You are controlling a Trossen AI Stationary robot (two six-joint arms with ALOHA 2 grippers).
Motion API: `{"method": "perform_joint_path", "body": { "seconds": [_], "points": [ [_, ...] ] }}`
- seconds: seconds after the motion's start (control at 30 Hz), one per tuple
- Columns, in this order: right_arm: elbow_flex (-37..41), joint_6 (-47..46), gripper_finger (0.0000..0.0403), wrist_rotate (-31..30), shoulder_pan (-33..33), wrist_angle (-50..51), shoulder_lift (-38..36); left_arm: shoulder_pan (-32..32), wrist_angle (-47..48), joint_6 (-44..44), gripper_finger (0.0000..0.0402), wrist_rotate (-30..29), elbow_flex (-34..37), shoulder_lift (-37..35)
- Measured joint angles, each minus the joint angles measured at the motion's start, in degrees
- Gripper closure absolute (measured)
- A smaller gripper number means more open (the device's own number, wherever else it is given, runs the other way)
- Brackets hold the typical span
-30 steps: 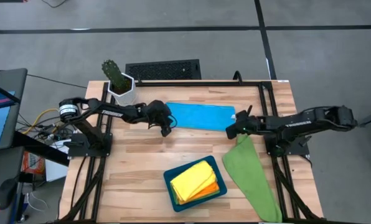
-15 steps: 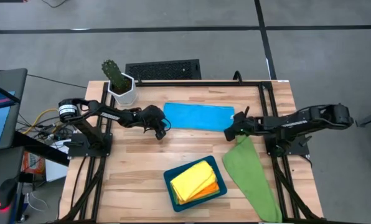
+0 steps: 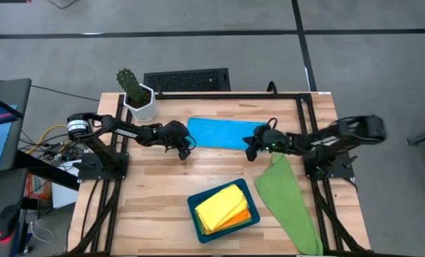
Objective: Fold microfiber towels
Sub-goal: Fold the blue microfiber towel
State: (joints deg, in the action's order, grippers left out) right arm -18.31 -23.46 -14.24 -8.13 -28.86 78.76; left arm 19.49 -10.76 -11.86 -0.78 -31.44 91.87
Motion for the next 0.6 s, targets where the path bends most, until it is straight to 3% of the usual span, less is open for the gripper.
{"method": "perform_joint_path", "body": {
  "seconds": [0.3,0.43,0.6],
  "points": [
    [-0.3,-3.8,0.0394,3.2,1.4,-16.7,22.8,0.0,-0.2,1.3,0.0401,-0.2,0.0,0.0],
    [-0.2,-4.2,0.0381,2.5,1.5,-19.5,24.8,0.4,2.4,0.3,0.0401,-0.2,-0.1,-0.9],
    [0.0,-4.0,0.0382,4.2,1.2,-15.4,20.7,1.9,17.6,2.4,0.0401,-5.8,-1.8,-6.7]
  ]
}}
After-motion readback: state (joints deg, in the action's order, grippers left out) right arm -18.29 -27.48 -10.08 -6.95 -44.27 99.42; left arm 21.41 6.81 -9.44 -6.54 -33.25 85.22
